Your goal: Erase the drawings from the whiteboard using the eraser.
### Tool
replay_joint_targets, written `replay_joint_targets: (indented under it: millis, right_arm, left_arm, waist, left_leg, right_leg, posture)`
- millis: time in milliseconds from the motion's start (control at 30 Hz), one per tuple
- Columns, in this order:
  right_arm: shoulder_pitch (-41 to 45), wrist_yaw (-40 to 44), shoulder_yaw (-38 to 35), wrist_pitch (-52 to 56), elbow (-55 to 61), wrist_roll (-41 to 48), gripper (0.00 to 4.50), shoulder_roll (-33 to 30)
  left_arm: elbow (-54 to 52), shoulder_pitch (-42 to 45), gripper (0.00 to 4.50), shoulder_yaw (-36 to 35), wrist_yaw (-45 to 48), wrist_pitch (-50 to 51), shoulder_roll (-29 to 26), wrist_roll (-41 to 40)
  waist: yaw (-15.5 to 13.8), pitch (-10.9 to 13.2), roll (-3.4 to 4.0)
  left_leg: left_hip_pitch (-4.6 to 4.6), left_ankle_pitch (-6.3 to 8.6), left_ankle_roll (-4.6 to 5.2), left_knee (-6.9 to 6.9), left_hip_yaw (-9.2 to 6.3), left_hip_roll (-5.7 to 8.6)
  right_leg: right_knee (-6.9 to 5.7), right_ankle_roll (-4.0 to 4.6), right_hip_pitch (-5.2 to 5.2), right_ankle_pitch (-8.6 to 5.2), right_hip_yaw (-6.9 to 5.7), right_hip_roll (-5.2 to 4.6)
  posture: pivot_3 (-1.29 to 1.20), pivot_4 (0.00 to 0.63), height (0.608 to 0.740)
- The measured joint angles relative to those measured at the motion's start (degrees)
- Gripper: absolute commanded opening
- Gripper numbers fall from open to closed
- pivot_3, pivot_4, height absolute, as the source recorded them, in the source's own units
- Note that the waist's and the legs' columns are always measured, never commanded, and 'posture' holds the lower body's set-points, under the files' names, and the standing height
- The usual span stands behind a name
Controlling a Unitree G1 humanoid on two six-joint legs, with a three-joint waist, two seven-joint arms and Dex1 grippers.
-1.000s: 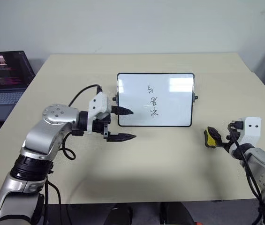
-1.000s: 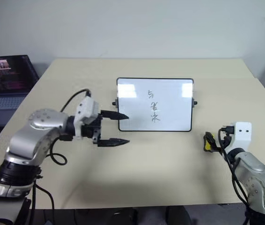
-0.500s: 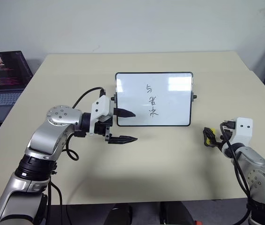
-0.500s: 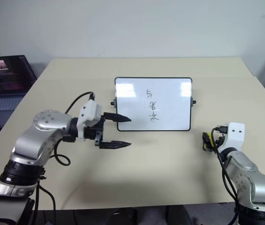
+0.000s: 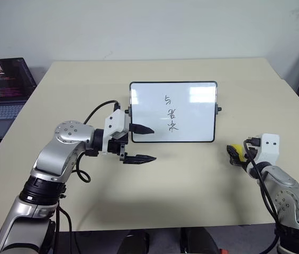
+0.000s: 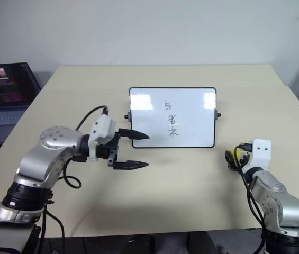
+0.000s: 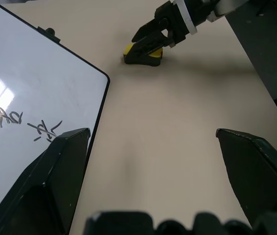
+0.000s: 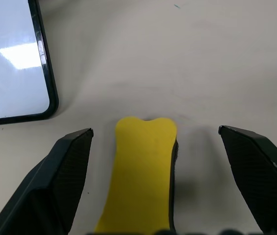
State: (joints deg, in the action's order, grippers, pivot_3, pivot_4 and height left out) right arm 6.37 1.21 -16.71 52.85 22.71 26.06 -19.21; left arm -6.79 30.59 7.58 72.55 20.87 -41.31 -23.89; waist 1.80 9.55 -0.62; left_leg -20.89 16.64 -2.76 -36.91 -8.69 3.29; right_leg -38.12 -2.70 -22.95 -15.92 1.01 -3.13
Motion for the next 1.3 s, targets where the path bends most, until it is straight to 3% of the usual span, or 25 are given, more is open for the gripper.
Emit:
replay_joint_targets:
  millis: [233,267,333,567,633,1000,1167,1300]
  right_arm:
    - [0.0,0.0,0.0,-0.6,-0.9,-0.3,4.46,0.5]
    - [0.0,0.0,-0.1,-1.0,-0.9,-0.3,4.30,0.7]
    - [0.1,0.0,-0.2,-1.3,-0.9,-0.3,3.86,1.2]
    - [0.8,0.0,-0.1,-1.4,-1.2,-0.4,1.31,1.8]
    - [0.8,0.0,-0.1,-1.6,-1.2,-0.5,0.96,2.0]
    - [0.7,0.6,0.0,-1.9,-1.1,-0.8,0.96,1.9]
    - [-2.1,8.3,2.7,-3.8,3.3,0.0,0.96,-3.2]
    - [-1.3,15.9,5.8,-6.1,8.6,2.0,0.96,-6.8]
  left_arm:
    - [-0.2,-0.3,4.50,0.0,-0.7,0.1,0.0,0.1]
    - [-0.4,-0.4,4.50,0.0,-0.8,0.2,0.0,0.1]
    - [-0.6,-0.6,4.50,0.0,-0.8,0.2,0.0,0.0]
    - [-1.9,-1.0,4.50,-0.1,-0.8,1.1,-0.3,-0.1]
    - [-1.9,-1.0,4.50,-0.1,-0.8,1.2,-0.4,-0.1]
    - [-2.0,-1.0,4.50,-1.2,-5.5,4.3,0.0,-0.1]
    - [1.5,0.1,4.50,-2.3,-17.0,8.0,0.9,5.3]
    - [1.2,-0.3,4.50,-2.6,-20.1,12.1,0.8,5.8]
  waist:
    - [0.0,0.0,0.00]
    - [0.0,0.0,0.00]
    - [0.0,0.0,0.00]
    - [0.0,0.0,0.01]
    - [0.0,0.0,0.00]
    - [0.0,0.0,0.00]
    - [0.1,0.0,-0.01]
    - [0.6,0.0,-0.02]
  left_leg:
    - [0.00,0.00,0.00,-0.01,0.03,0.00]
    - [0.00,0.00,0.00,-0.01,0.04,0.00]
    - [0.00,0.00,0.00,-0.01,0.04,0.00]
    - [0.00,0.00,0.00,-0.02,0.06,0.00]
    - [0.00,0.00,0.00,-0.02,0.06,0.00]
    - [0.00,0.00,0.00,-0.10,0.20,0.01]
    - [0.07,-0.01,0.03,-0.15,0.23,0.01]
    - [0.11,-0.01,0.03,-0.17,0.30,0.00]
  right_leg:
    - [-0.04,0.00,-0.04,0.00,0.04,0.00]
    - [-0.04,0.00,-0.04,0.00,0.04,0.00]
    - [-0.04,0.00,-0.04,0.00,0.04,0.00]
    - [-0.08,0.00,-0.06,0.00,0.06,0.00]
    - [-0.09,0.01,-0.07,0.00,0.06,0.00]
    - [-0.39,0.01,-0.21,0.00,0.19,-0.01]
    - [-0.57,-0.01,-0.22,-0.01,0.21,0.01]
    - [-0.64,-0.01,-0.22,-0.01,0.28,0.02]
  posture:
    - [0.00,0.150,0.740]
    - [0.00,0.150,0.740]
    - [0.00,0.150,0.740]
    - [0.00,0.150,0.740]
    - [0.00,0.150,0.740]
    - [0.00,0.150,0.740]
    - [0.00,0.150,0.740]
    - [0.00,0.150,0.740]
